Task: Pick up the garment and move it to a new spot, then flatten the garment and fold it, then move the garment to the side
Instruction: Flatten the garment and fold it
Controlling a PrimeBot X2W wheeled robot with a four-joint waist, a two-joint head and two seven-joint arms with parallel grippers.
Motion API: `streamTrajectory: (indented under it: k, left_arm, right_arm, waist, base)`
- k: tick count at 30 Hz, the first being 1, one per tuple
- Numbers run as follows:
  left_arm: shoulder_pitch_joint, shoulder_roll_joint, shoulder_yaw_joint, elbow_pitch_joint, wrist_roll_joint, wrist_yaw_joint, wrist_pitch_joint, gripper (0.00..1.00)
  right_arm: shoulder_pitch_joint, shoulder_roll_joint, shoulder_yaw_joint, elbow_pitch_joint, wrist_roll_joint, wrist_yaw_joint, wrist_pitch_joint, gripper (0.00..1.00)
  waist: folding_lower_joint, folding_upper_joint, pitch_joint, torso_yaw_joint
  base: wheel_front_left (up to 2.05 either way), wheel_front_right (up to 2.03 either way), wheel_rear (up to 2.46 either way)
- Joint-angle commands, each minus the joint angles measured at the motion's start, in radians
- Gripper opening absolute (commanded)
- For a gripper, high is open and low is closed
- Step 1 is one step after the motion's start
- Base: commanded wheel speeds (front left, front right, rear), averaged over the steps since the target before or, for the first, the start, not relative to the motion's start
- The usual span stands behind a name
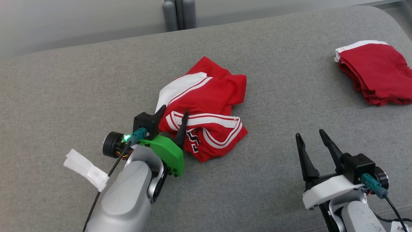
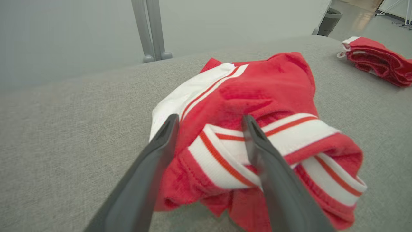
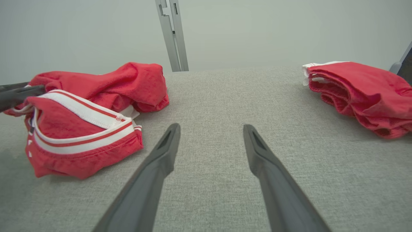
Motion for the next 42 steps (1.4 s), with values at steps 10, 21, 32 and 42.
streamTrajectory:
  k: [10,21,32,42]
  left_arm:
    - [0.009,0.004,-0.056,0.083,-0.056,-0.018,0.046,0.0]
    - [-0.045,0.004,-0.077,0.1,-0.059,-0.006,-0.042,0.0]
    - [-0.171,0.004,-0.1,-0.088,0.015,0.005,-0.105,0.0]
    - [-0.417,0.004,-0.259,-0.277,-0.04,0.021,-0.106,0.0]
  right_arm:
    - [-0.019,-0.003,0.002,0.0,0.012,-0.002,-0.002,1.0]
    - [-0.016,-0.003,-0.005,0.004,0.01,-0.002,-0.002,1.0]
    - [-0.005,-0.003,-0.01,0.015,0.014,-0.002,-0.002,1.0]
    - [-0.016,-0.004,0.034,0.039,0.029,-0.002,-0.002,1.0]
  waist:
    - [-0.0001,0.0,0.009,0.009]
    - [-0.0001,0.0,0.001,0.004]
    - [-0.0001,0.0,-0.043,0.01]
    - [-0.0001,0.0,-0.08,-0.038]
  base:
    - [0.0,0.0,0.0]
    - [0.0,0.0,0.0]
    - [0.0,0.0,0.0]
    - [0.0,0.0,0.0]
